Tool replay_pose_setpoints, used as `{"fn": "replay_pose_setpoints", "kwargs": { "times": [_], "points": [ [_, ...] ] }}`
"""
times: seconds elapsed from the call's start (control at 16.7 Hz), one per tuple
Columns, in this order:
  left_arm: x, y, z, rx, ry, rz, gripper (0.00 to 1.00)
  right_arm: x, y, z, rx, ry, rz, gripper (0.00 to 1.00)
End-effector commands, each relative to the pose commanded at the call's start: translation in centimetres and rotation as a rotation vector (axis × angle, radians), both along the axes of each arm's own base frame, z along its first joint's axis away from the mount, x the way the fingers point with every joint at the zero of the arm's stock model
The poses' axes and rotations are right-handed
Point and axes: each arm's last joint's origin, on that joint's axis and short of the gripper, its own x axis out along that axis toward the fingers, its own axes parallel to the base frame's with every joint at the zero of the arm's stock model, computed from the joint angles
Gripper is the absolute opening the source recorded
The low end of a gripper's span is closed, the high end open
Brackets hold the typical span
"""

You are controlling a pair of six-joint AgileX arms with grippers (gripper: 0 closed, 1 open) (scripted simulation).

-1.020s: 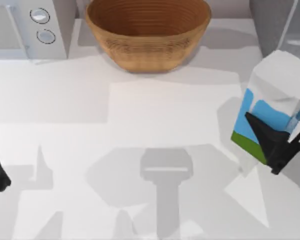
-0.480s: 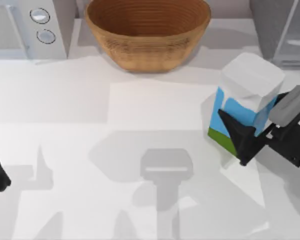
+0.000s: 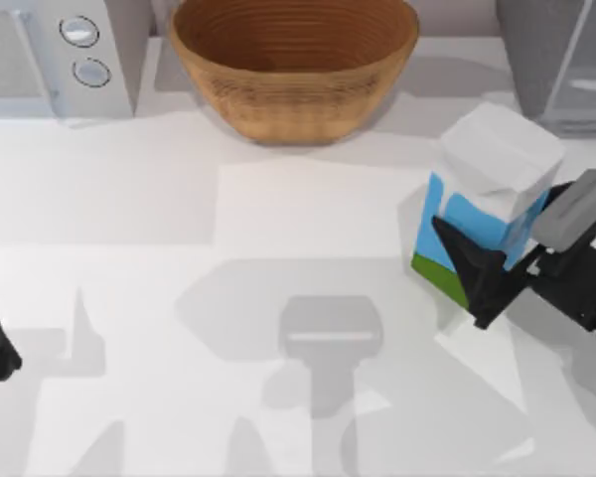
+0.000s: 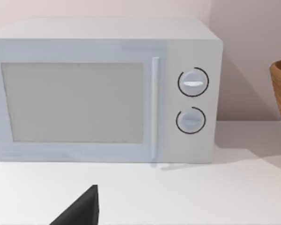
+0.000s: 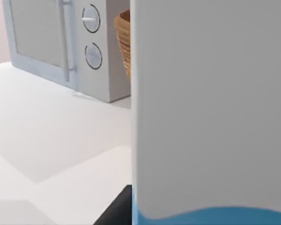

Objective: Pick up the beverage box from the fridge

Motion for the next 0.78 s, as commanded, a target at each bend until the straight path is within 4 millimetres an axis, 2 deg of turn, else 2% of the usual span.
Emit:
{"fn": "replay_pose_setpoints", "kwargs": {
  "times": [0.54,0.78],
  "points": [
    [0.00,0.00,0.00,0.000,0.000,0.000,1.00,0.00,0.00,0.00,0.000,0.000,0.000,0.98],
    [0.00,0.00,0.00,0.000,0.000,0.000,1.00,0.00,0.00,0.00,0.000,0.000,0.000,1.00]
  ]
}}
